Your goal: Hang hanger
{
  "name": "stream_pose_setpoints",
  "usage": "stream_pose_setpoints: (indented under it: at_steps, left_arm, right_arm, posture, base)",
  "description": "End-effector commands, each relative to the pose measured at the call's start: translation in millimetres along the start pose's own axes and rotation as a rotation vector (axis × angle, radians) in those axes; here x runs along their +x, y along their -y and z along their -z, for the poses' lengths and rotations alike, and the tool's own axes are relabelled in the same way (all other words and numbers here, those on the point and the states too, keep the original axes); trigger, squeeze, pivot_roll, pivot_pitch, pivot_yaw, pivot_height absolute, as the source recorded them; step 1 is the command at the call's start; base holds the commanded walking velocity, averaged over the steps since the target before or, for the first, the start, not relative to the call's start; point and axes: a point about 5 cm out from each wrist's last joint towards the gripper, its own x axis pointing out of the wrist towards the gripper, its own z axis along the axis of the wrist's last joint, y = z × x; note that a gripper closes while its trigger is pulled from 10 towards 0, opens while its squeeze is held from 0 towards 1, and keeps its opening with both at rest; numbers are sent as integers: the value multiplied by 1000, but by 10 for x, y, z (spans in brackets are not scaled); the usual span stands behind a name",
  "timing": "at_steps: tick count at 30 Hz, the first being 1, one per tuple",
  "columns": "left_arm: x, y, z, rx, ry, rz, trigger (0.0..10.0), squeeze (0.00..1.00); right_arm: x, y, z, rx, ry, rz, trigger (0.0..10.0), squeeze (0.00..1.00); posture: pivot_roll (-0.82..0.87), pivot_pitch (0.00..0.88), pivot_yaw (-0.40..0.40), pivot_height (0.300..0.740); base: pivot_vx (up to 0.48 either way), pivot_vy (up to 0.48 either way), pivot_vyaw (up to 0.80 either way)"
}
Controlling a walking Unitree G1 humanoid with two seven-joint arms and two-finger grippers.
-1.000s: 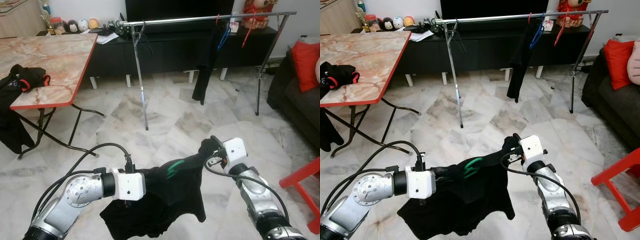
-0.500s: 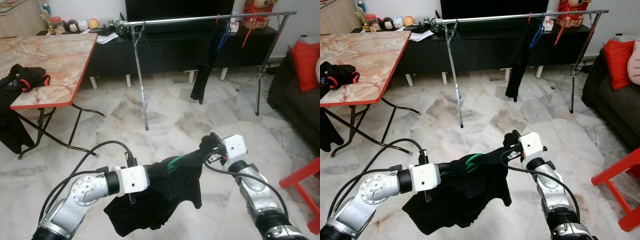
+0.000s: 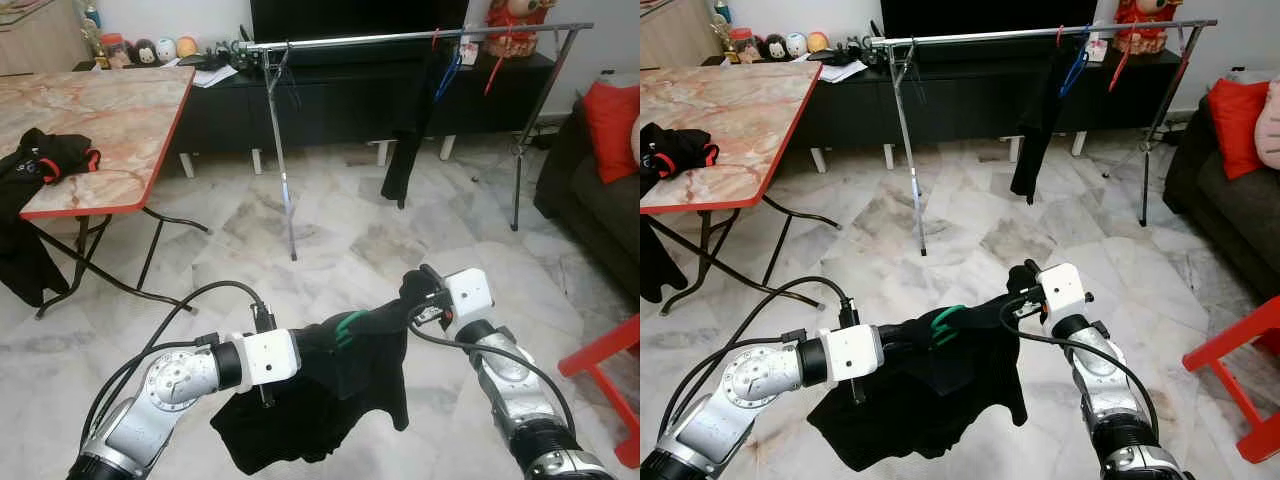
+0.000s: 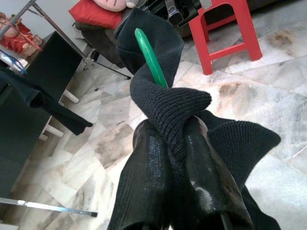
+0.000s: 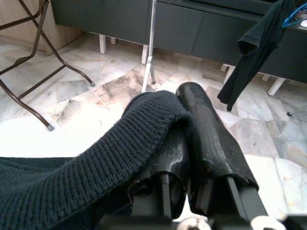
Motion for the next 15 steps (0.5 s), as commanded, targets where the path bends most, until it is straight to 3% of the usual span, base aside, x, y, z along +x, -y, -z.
stream_pose_setpoints:
  at_steps: [1,15]
  left_arm:
    - [-26,-98,-26,2,8,-39,10000,0]
    - [-21,-106,-28,-15,6,-52,10000,0]
  right_arm:
    - [46,15,-101,5,40,9,0,0]
    - [54,-5,-105,7,41,10,0,0]
  posture:
    - [-3,2,-6,740]
    - [-2,1,-5,740]
  base:
    - [0,0,0]
    - [0,0,0]
